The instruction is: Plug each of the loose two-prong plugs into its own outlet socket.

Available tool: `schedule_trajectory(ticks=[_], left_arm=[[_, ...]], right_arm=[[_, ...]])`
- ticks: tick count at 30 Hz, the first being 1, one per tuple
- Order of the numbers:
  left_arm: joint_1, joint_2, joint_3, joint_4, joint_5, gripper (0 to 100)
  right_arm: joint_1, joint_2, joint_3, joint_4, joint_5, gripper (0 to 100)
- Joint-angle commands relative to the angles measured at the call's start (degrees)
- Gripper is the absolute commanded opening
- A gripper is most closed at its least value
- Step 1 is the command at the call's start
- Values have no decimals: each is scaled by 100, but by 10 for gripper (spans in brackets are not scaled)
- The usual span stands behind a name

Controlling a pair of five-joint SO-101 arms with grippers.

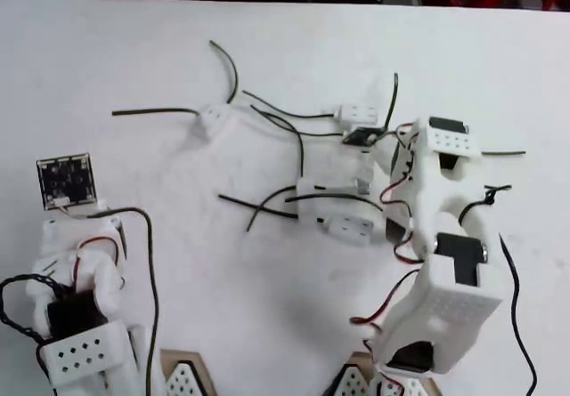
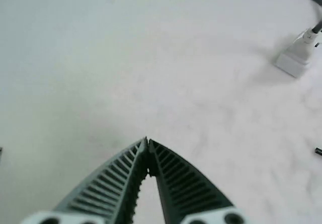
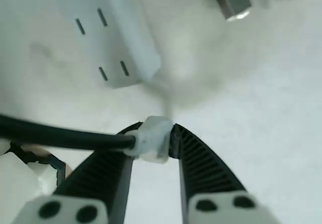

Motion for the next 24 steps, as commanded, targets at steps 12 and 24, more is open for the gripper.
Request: schedule_trajectory(ticks=[12, 24], left_arm=[[233, -66, 237, -475, -18, 24], [233, -66, 237, -475, -18, 24]], right_arm=[[180, -4, -492, 180, -9, 91], [75, 31, -475, 171, -35, 91]])
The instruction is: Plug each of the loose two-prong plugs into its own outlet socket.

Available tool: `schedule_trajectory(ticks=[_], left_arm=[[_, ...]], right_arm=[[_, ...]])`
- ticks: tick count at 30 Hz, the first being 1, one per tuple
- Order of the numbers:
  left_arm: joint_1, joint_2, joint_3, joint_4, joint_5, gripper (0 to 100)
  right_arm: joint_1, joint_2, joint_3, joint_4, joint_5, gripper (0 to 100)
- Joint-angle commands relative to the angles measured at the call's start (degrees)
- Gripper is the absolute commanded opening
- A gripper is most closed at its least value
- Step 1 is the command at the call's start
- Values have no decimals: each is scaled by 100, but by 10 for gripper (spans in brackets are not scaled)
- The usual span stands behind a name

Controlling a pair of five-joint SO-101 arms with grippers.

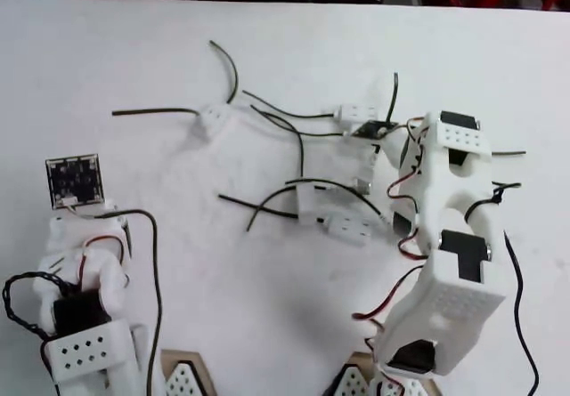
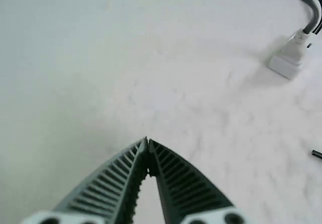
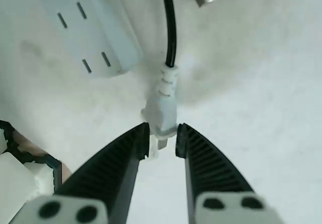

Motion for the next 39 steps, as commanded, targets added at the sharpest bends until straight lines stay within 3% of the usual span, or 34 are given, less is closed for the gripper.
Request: schedule_trajectory(ticks=[1, 17, 25, 30, 39], left_arm=[[84, -66, -18, -105, -18, 24], [84, -66, -9, -123, -18, 24], [57, -66, 422, -941, -18, 24], [57, -66, 422, -932, -18, 24], [57, -66, 422, -923, -18, 24]], right_arm=[[-101, -48, -193, 66, -35, 91], [-198, -31, 255, -664, -35, 91], [-382, -66, -53, -127, -53, 96], [-382, -40, -97, -101, -53, 157], [-391, 330, -88, -338, -53, 152]])
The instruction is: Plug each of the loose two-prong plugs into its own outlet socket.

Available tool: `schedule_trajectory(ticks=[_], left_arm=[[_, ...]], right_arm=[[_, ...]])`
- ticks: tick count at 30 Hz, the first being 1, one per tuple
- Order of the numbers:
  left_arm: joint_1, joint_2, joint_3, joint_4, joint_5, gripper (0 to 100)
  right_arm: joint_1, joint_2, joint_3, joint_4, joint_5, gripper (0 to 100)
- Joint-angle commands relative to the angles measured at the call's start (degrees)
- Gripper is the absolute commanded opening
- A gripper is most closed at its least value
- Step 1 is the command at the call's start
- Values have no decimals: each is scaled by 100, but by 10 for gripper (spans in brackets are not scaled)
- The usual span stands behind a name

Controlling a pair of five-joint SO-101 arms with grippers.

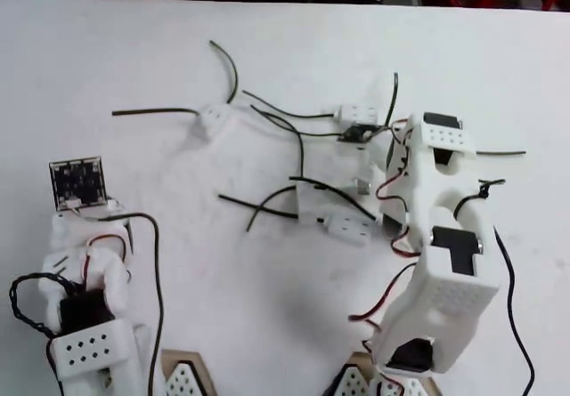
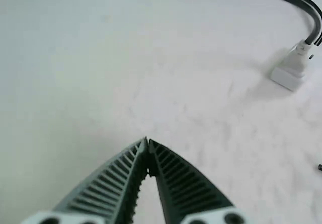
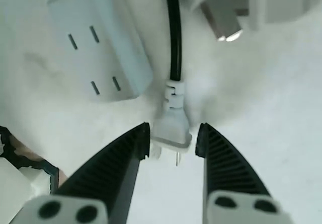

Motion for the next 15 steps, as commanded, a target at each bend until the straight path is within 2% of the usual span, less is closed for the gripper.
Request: schedule_trajectory(ticks=[1, 3, 9, 15], left_arm=[[22, -66, -35, -123, -18, 24], [22, -66, -35, -123, -18, 24], [22, -66, -26, -123, -18, 24], [22, -66, -26, -132, -18, 24]], right_arm=[[-57, 171, -193, -189, -44, 152], [-48, 347, -202, -251, -44, 139], [-48, 356, -202, -233, -44, 14], [189, -224, -202, -312, -9, 17]])
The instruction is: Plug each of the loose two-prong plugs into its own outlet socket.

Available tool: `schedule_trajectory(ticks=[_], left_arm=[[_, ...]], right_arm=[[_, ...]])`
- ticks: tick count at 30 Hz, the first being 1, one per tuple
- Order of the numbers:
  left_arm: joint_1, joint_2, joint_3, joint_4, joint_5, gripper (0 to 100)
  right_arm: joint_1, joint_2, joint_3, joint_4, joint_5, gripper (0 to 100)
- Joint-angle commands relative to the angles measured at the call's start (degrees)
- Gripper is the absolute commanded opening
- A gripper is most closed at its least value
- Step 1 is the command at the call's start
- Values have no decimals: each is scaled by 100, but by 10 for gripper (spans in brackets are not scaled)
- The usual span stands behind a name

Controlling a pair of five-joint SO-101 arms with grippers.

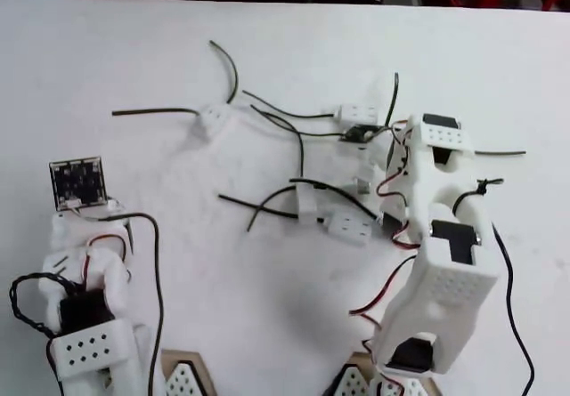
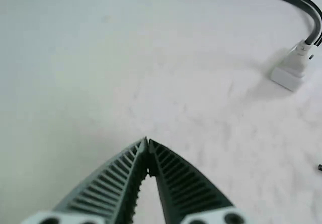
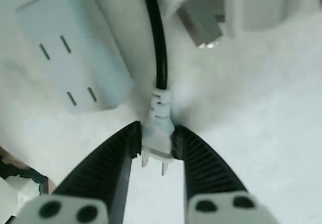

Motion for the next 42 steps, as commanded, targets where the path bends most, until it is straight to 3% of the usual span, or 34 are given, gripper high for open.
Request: schedule_trajectory(ticks=[1, 7, 12, 17, 23, 31, 42], left_arm=[[22, -66, -26, -132, -18, 24], [22, -66, -18, -141, -18, 24], [48, -66, -18, -149, -18, 24], [48, -66, -18, -123, -18, 24], [48, -66, -18, -123, -18, 24], [40, -66, -9, -114, -18, 24], [31, -66, -18, -123, -18, 24]], right_arm=[[207, -611, -79, -189, -9, 17], [567, -1200, 70, -646, -9, 17], [462, -1244, 598, -681, -26, 24], [453, -1534, 642, -646, -53, 128], [119, -2554, 1240, -444, -290, 132], [-154, -3547, 2919, -1719, -316, 132], [330, -3204, 2286, -1675, -193, 133]])
